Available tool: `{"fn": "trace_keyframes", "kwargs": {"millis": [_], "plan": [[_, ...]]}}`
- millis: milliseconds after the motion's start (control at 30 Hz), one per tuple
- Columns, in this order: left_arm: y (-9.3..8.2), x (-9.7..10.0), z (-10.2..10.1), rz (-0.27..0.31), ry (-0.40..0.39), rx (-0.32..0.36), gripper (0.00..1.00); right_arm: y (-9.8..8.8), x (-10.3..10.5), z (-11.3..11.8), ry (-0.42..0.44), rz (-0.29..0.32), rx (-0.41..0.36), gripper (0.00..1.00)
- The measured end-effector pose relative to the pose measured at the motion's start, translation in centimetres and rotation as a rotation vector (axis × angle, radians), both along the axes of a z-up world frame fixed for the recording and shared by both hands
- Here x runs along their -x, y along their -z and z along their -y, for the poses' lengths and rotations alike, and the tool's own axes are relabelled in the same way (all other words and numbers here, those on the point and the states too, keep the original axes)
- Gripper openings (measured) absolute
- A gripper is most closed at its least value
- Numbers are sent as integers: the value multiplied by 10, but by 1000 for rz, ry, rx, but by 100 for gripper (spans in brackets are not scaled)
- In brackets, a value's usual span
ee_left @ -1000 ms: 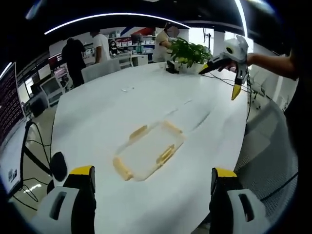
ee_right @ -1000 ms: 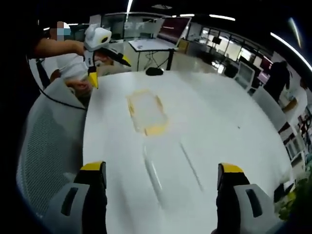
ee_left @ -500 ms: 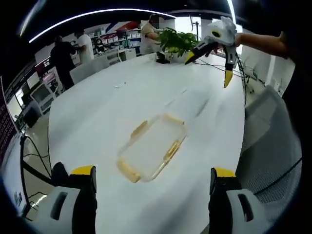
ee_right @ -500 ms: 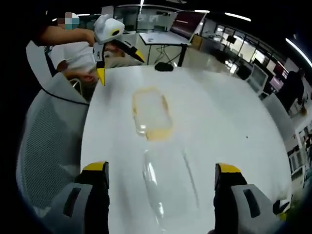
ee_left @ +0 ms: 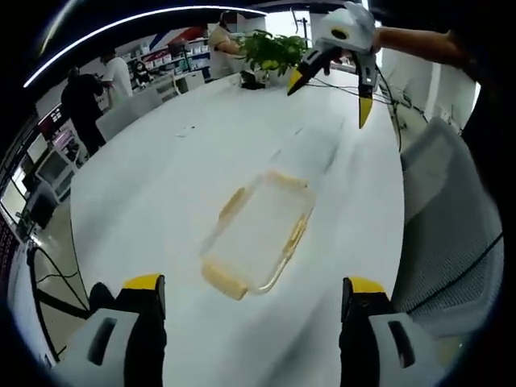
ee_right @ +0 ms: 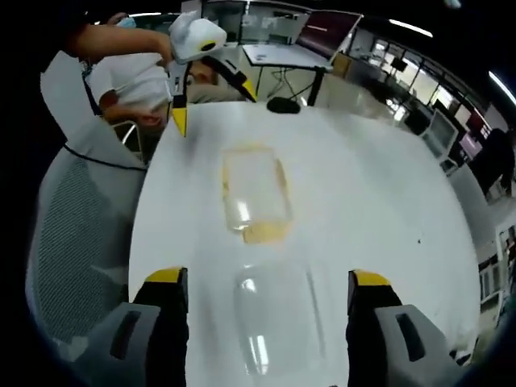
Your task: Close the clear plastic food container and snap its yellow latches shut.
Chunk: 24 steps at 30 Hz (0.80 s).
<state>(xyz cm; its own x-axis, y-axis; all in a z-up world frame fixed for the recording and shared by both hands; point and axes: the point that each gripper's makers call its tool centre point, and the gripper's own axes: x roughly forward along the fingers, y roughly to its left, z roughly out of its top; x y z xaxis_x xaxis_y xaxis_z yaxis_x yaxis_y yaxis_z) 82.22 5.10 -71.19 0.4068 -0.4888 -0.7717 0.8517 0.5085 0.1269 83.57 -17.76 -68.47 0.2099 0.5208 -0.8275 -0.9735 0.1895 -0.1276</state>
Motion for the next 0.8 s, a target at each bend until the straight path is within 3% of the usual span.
{"fn": "trace_keyframes", "kwargs": {"millis": [800], "plan": [[36,-19,-3,-39,153,-111,70,39,-10,-42,-57,-44,73,58]]}}
